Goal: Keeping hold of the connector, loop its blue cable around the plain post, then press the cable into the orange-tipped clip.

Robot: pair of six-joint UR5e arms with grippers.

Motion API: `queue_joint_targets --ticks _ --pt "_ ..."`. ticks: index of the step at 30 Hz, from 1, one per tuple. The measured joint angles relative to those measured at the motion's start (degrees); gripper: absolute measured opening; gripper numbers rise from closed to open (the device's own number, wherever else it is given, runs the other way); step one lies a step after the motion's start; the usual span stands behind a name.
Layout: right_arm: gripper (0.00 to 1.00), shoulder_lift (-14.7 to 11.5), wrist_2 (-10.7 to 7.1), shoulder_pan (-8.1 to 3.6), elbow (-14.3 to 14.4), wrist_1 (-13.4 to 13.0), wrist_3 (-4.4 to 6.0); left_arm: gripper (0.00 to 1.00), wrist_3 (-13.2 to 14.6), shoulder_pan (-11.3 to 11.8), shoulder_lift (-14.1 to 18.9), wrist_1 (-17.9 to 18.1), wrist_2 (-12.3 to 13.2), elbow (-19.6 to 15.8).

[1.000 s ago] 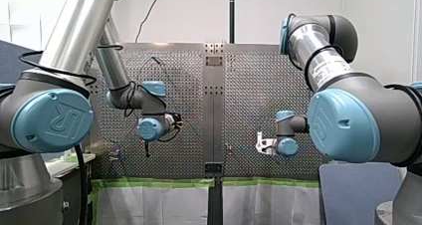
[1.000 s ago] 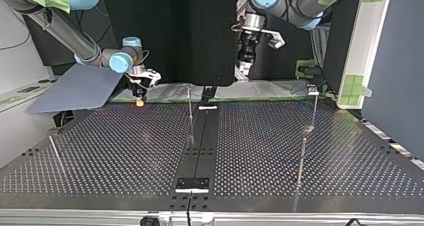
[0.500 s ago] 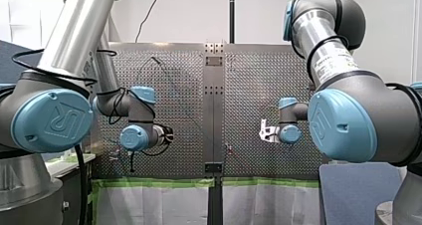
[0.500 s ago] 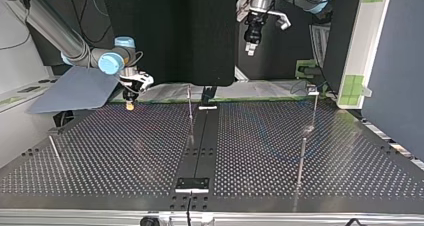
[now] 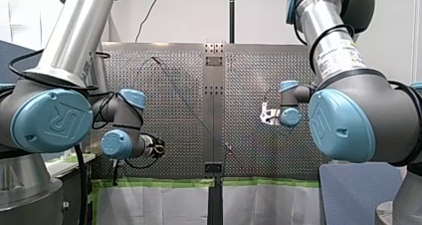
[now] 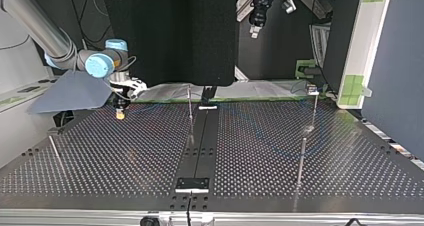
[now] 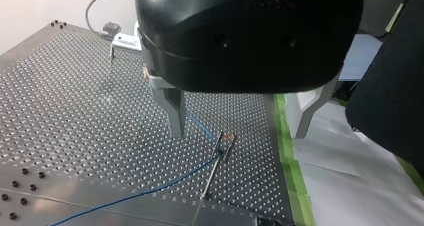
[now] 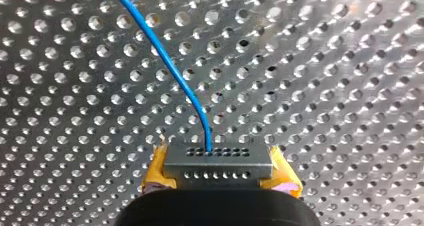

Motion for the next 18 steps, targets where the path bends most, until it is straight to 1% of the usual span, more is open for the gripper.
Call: queue_joint_targets --ticks 5,10,15,18 --pt "0.00 -0.2 -0.03 0.37 0.0 -0.1 -1.02 1.00 0.7 0.0 0.0 -0.6 0.0 0.5" --pt "0.00 -0.2 -0.06 0.59 0.0 -0.1 -1.26 1.00 0.7 0.0 0.0 -0.9 0.0 0.6" --pt "0.00 -0.2 -0.08 0.79 0.0 0.0 -1.99 1.00 0.9 0.0 0.0 -0.9 0.4 0.6" --pt "0.00 -0.2 -0.09 0.96 0.0 -0.3 -2.24 1.00 1.0 0.0 0.0 -0.8 0.5 0.6"
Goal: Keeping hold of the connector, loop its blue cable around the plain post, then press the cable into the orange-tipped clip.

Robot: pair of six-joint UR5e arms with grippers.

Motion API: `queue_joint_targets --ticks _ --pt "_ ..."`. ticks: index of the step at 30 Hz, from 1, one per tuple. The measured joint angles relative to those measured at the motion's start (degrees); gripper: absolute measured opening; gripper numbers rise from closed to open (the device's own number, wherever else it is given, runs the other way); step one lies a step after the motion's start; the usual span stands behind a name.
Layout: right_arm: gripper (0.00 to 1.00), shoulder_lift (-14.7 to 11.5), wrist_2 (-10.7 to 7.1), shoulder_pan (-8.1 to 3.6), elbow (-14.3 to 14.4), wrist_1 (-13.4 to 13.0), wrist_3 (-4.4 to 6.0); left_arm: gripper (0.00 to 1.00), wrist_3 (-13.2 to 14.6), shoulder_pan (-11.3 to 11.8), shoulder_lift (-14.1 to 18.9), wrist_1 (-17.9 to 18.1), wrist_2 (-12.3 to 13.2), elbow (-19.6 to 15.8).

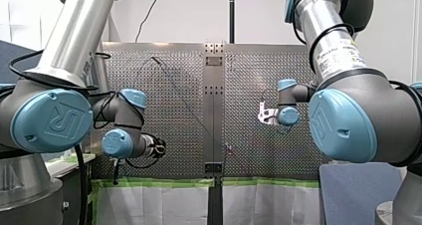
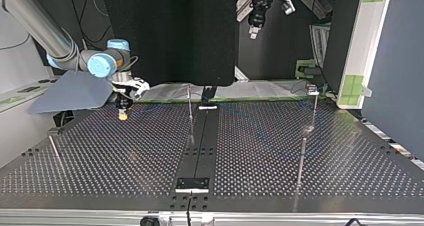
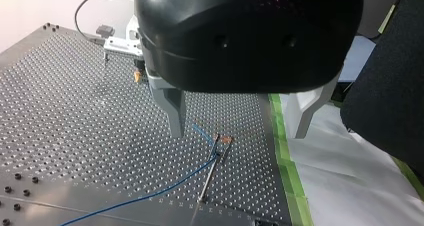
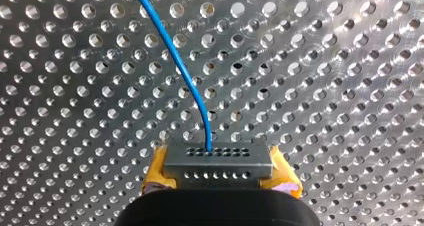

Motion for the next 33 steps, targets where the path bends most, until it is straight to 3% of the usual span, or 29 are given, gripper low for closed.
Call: queue_joint_targets --ticks 23,33 --pt "0.00 0.0 0.01 0.64 0.0 0.2 -0.55 1.00 -0.1 0.0 0.1 0.0 1.4 0.1" --pt "0.00 0.0 -0.09 0.28 0.0 0.2 -1.20 1.00 -0.5 -0.1 0.1 -0.2 1.7 0.0"
